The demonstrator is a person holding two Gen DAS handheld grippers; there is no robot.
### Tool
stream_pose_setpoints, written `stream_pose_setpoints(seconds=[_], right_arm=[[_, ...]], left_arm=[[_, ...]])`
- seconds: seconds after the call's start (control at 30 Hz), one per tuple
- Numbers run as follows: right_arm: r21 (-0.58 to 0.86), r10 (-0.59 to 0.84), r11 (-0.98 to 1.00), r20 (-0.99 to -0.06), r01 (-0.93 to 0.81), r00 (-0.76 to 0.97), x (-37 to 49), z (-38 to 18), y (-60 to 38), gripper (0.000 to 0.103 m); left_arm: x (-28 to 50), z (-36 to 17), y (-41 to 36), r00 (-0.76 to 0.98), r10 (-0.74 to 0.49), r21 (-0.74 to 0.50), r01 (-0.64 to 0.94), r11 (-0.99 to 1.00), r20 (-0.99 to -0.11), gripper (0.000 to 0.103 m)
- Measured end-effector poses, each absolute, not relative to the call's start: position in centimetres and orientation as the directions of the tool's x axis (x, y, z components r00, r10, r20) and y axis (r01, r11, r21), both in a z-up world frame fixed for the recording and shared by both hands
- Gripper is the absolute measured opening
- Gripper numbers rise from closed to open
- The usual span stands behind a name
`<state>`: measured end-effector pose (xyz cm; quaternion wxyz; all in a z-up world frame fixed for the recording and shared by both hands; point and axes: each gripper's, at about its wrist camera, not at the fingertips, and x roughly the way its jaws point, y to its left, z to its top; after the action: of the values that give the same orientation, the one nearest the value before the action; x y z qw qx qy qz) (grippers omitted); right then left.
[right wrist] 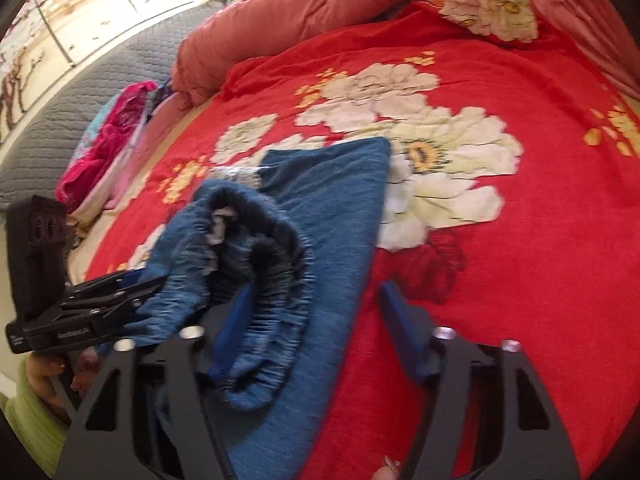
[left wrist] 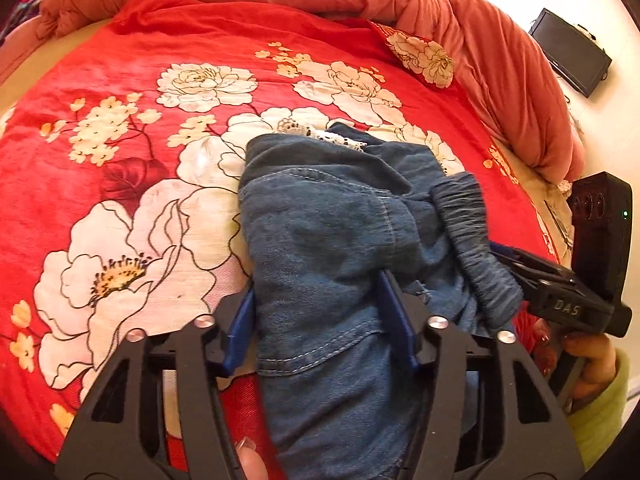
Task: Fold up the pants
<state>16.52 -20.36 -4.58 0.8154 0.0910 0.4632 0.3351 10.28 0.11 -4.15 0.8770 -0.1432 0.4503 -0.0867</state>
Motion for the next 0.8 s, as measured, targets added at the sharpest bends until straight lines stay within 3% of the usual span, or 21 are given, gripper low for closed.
stream_pose_setpoints(seconds=[0.13, 0.2, 0.5, 0.6, 0.67, 0.7, 0.8], right_arm=[[0.419, 0.632, 0.750, -0.680, -0.511, 0.371, 15.9, -3.6, -19.6, 0.024], [0.383, 0.633, 0.748, -0.655, -0.542, 0.411, 15.3, -2.2, -19.3, 0.020], [0.272, 0.583, 0.781, -0.639, -0.562, 0.501, 18.9, -0.1, -17.8, 0.020], [0.281, 0.540, 0.809, -0.702, -0.516, 0.465, 19.9, -2.5, -17.9, 0.025], [0.304, 0.537, 0.816, -0.714, -0.492, 0.450, 20.2, -3.3, -18.3, 0.034], [0.308, 0.529, 0.824, -0.718, -0.475, 0.452, 20.3, -3.4, -18.6, 0.044], [0.303, 0.513, 0.839, -0.719, -0.452, 0.469, 20.1, -3.4, -19.0, 0.056]], left_arm=[[9.9, -3.3, -0.4, 0.609, -0.252, -0.292, 0.035, 0.956, -0.752, 0.031], [9.8, -2.5, -0.7, 0.628, -0.241, -0.274, 0.045, 0.961, -0.740, 0.030], [12.8, -0.9, -1.0, 0.696, -0.161, -0.192, 0.034, 0.981, -0.700, 0.030], [13.4, -2.4, -0.8, 0.664, -0.140, -0.181, 0.007, 0.983, -0.735, 0.032], [13.5, -2.8, -0.6, 0.656, -0.125, -0.170, -0.005, 0.985, -0.744, 0.038], [13.4, -2.9, -0.5, 0.656, -0.118, -0.169, -0.015, 0.985, -0.746, 0.042], [13.2, -2.7, -0.2, 0.659, -0.116, -0.174, -0.023, 0.984, -0.743, 0.047]])
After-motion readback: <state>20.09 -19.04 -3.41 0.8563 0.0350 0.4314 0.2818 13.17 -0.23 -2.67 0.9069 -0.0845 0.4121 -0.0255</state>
